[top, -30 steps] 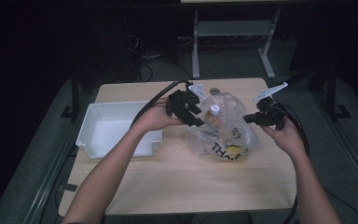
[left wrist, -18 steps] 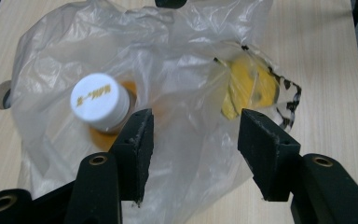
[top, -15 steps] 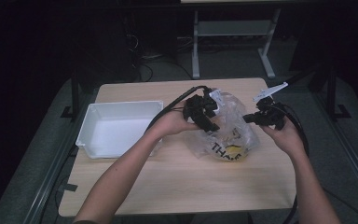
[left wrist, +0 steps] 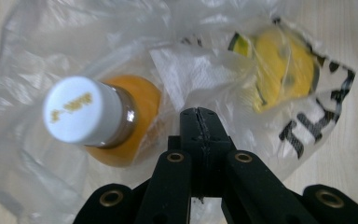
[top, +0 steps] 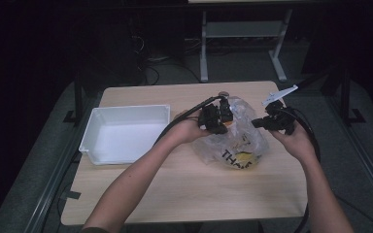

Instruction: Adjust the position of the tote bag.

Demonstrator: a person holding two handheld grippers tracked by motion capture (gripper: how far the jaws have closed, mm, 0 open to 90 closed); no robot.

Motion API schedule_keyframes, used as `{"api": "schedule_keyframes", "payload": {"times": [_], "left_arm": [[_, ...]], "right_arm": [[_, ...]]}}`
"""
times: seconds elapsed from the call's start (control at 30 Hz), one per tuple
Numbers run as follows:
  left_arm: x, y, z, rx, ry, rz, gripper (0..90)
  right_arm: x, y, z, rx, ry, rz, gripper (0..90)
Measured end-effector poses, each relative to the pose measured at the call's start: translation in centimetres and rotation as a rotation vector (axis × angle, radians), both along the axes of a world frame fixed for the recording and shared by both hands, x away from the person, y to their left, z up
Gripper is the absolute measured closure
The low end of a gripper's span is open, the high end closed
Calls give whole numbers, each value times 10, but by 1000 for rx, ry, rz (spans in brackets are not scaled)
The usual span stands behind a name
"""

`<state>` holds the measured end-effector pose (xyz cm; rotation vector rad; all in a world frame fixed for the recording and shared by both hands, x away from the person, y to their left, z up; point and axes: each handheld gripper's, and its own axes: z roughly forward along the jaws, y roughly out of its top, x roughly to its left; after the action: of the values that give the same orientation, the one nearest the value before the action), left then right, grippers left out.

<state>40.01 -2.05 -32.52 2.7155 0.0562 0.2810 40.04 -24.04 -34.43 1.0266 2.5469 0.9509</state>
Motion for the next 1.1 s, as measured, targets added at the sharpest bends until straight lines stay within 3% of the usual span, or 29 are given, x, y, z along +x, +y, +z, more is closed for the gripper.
{"api": "schedule_keyframes", "payload": {"times": [0.07,0.2,0.23,0.27,0.33,0.47,0.6,0.67,0.8,0.87,1.0,1.1], "left_arm": [[-1,2,-3,17,3,-5,899],[-1,10,-4,-13,27,8,897],[-1,13,-3,-36,25,15,867],[-2,15,-2,-51,36,17,767],[-6,17,1,-64,28,11,667],[-15,18,5,-100,48,-16,558],[-20,14,2,-96,27,-6,493],[-19,12,-1,-61,-15,10,493],[-18,5,-12,-38,-88,58,531],[-18,2,-16,-11,-135,69,620],[-15,1,-22,8,-143,75,892],[-14,6,-21,3,-120,70,898]], "right_arm": [[0,-1,-1,3,2,-4,900],[-1,-3,-2,5,4,-6,900],[-1,-4,-2,5,6,-9,900],[-1,-5,-2,6,3,-9,900],[-1,-6,-1,6,2,-8,900],[-1,-6,1,6,-3,-14,900],[-1,-5,2,2,-6,-8,900],[-1,-4,2,2,-6,-8,900],[0,-2,2,7,-3,-10,900],[1,-2,2,6,-6,-8,900],[1,-2,2,6,-5,-1,900],[0,-3,3,8,-12,-2,900]]}}
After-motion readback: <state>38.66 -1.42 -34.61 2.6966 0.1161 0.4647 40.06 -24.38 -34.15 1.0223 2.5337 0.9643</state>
